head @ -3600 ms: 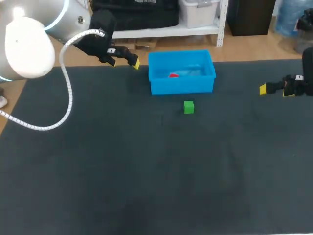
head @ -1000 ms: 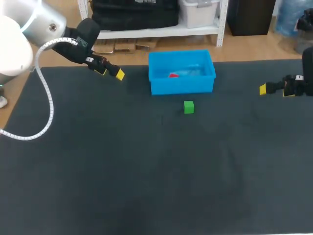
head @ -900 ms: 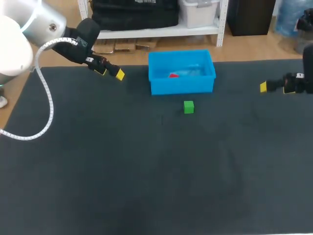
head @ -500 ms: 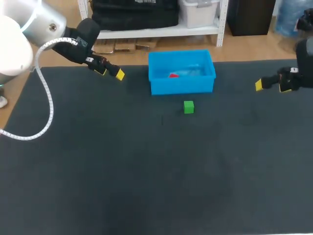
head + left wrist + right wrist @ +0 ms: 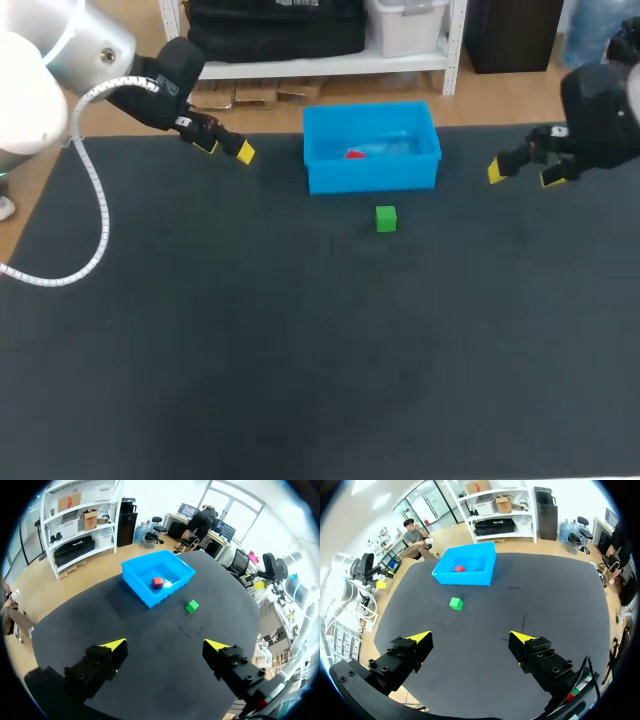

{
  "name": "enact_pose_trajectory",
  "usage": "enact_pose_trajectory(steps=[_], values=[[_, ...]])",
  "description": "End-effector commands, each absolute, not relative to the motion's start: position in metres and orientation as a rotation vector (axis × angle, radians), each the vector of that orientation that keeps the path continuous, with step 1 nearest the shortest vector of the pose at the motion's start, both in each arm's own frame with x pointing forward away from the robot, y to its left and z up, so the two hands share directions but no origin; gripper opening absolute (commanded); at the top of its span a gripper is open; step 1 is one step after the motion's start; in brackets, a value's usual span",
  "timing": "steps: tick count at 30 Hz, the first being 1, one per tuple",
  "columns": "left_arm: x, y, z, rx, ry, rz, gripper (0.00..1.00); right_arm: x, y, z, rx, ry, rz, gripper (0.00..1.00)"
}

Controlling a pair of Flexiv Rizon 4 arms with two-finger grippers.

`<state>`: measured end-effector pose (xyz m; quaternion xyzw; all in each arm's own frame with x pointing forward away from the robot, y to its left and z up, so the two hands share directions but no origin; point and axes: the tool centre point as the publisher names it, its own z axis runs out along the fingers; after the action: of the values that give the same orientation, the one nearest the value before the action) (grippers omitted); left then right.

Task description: Use the left arm to pick the red cube and place it into the blue plastic box first, then use the right arm to grasp the green cube and put it into the same blue plastic box after the first action is fully finished.

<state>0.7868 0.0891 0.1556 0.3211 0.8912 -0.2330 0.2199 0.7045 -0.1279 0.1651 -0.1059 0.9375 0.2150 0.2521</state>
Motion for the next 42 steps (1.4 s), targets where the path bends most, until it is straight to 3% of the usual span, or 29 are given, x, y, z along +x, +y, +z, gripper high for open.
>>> enact_pose_trajectory(steps=[1, 42], values=[[0.788, 0.09, 0.155, 0.891, 2.463, -0.648, 1.0, 0.712, -0.108, 0.159, -0.284, 2.568, 0.553, 1.0], [0.788, 0.09, 0.155, 0.891, 2.463, -0.648, 1.0, 0.733, -0.024, 0.135, -0.363, 2.762, 0.4, 1.0]])
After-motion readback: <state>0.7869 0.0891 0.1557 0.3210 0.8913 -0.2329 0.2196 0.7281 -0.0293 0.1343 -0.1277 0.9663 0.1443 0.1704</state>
